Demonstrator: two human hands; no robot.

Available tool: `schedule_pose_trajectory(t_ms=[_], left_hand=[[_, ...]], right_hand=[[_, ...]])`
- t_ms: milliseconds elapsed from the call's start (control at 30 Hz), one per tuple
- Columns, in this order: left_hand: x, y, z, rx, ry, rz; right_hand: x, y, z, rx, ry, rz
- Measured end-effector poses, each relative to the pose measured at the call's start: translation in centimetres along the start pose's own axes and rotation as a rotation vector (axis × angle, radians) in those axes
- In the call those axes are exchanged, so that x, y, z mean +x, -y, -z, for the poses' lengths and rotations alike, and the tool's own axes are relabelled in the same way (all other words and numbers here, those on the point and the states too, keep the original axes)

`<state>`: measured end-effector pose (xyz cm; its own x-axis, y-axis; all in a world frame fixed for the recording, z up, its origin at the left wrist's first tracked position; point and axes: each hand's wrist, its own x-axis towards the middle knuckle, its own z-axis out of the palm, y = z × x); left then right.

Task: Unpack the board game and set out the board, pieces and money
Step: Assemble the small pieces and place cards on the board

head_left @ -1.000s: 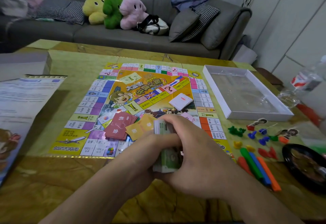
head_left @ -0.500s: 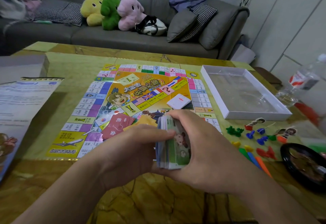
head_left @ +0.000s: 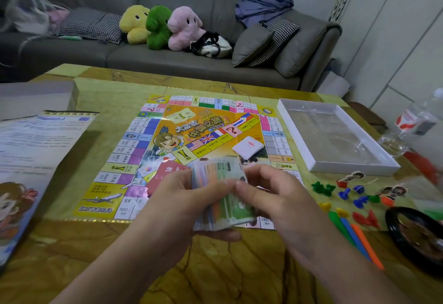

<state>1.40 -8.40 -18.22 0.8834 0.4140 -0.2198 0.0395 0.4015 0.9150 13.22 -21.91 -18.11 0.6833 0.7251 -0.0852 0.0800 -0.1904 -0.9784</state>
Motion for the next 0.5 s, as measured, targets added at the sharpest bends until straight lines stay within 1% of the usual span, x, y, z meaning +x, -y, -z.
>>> schedule_pose_trajectory(t_ms=[100,200,333,500], left_hand=[[-0.31,-0.23,-0.11,-0.001,-0.043,-0.032],[-0.61,-0.72,0.01,-0.036,-0.036,-0.035],[-0.61,-0.92,0.20,-0.041,-0.059,-0.064],[-0.59,-0.97,-0.15,-0.079,0.002,-0.043]], right_hand=[[0.17,0.06,-0.08,0.026,-0.041,0.044],[0.60,-0.27,0.01,0.101,-0.090,0.058],[0.72,-0.04,0.12,0.199,-0.072,0.073],[0.57,-0.04,0.16,0.155,-0.057,0.098]])
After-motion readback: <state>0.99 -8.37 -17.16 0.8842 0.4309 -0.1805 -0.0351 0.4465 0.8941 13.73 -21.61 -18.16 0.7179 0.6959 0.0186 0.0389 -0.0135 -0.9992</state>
